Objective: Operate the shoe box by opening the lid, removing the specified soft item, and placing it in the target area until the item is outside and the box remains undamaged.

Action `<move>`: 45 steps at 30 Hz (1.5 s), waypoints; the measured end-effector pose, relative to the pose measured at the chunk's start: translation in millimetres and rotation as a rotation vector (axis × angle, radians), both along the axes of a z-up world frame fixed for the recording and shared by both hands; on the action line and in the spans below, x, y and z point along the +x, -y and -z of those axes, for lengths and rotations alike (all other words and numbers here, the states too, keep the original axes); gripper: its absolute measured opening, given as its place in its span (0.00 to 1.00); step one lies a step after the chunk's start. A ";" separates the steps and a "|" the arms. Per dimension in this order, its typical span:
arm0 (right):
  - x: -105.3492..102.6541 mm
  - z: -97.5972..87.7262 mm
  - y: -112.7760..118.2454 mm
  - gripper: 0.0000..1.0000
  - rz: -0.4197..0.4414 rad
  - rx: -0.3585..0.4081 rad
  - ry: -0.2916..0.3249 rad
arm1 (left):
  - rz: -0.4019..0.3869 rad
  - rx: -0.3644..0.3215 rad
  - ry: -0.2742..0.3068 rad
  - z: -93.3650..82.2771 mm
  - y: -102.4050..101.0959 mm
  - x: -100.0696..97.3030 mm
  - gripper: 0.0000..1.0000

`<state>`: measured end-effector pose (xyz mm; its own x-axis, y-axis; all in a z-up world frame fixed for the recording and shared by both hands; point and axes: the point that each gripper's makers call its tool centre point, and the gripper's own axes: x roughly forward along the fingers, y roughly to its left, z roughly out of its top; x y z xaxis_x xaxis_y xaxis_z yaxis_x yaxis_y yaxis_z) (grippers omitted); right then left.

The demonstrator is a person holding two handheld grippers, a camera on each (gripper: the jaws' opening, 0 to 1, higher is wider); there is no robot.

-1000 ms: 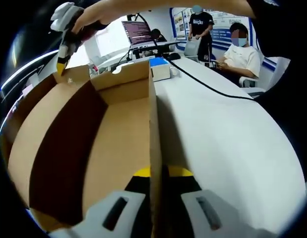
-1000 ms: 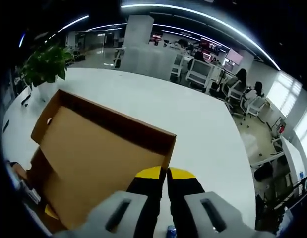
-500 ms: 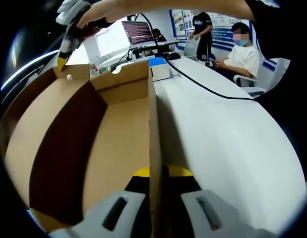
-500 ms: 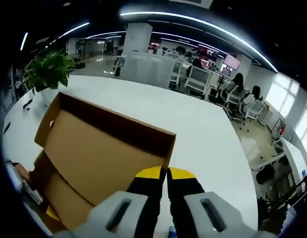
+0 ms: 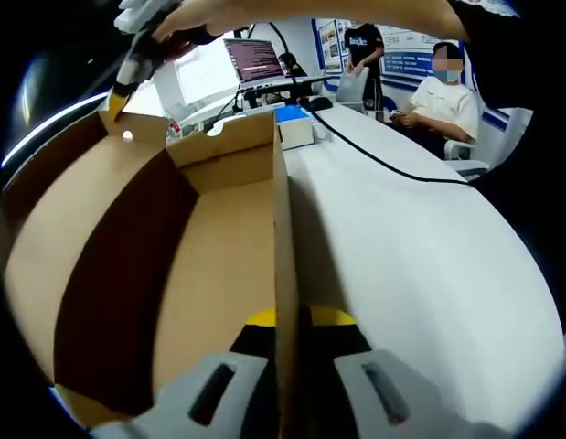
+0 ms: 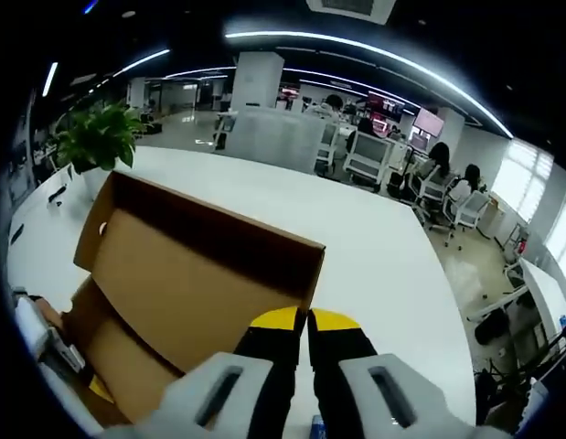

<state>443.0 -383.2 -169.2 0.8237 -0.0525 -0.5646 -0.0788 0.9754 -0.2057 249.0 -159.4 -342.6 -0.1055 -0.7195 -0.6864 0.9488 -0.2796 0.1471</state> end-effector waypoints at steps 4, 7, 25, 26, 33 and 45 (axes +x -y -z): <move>-4.7 -1.9 -2.6 0.01 -0.004 0.002 0.004 | 0.000 0.000 0.000 0.0 -0.2 -0.3 0.03; -7.5 -5.1 -2.8 0.01 -0.004 0.005 0.010 | 0.000 0.000 0.001 0.1 -0.4 -0.5 0.03; -17.7 -12.0 -4.4 0.01 -0.013 0.020 0.064 | 0.002 -0.001 0.001 -0.2 -0.8 -1.1 0.03; -18.8 -12.7 -4.0 0.01 -0.013 0.022 0.069 | 0.003 -0.001 0.001 -0.3 -0.6 -1.1 0.03; -25.4 -16.6 -5.0 0.01 -0.019 0.029 0.086 | 0.003 -0.001 0.001 -0.4 -0.2 -1.1 0.03; -38.5 -20.5 -8.6 0.01 -0.030 0.025 0.125 | 0.003 -0.002 0.002 -0.4 -0.3 -1.1 0.03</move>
<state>404.5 -374.7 -148.7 0.8886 -0.0143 -0.4585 -0.0831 0.9780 -0.1915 247.9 -159.1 -342.2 -0.1067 -0.7202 -0.6855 0.9476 -0.2824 0.1492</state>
